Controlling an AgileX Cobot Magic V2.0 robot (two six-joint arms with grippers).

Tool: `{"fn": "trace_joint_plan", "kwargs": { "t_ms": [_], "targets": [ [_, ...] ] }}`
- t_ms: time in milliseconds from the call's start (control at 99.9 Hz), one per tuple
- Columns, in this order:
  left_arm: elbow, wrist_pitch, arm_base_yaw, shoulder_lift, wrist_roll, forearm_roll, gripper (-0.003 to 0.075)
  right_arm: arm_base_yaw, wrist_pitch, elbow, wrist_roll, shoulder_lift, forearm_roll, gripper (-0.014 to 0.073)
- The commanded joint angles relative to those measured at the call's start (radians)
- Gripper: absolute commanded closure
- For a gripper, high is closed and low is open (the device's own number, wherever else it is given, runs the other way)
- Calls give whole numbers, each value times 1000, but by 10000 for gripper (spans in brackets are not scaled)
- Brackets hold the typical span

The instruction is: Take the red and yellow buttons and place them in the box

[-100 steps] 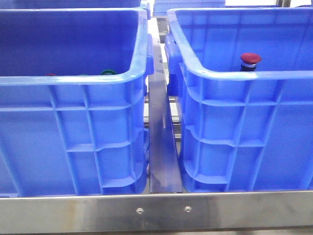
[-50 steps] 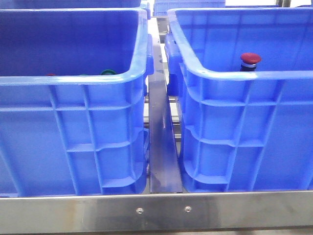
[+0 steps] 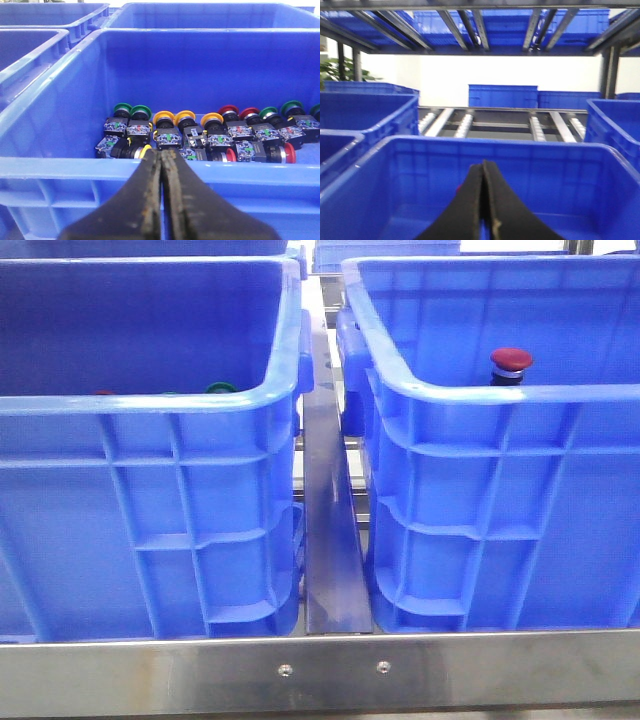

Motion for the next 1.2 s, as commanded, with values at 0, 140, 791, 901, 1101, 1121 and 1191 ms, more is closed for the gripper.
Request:
{"fn": "trace_joint_plan", "kwargs": {
  "t_ms": [0,140,791,901,1101,1121,1191],
  "targets": [
    [21,-80,2,-30,4,-8,741,-4,-24,-24,279,11,-292,662],
    [21,-80,2,-30,4,-8,741,-4,-14,14,838,-3,-835,662],
    [21,-80,2,-30,4,-8,741,28,-194,262,1317,-104,-1345,662],
    [21,-80,2,-30,4,-8,741,28,-186,262,1317,-104,-1345,662],
    [21,-80,2,-30,4,-8,741,28,-186,262,1317,-104,-1345,662],
    [21,-80,2,-30,4,-8,741,28,-186,262,1317,-104,-1345,662],
    [21,-80,2,-30,4,-8,741,28,-186,262,1317,-104,-1345,662]
  ]
}}
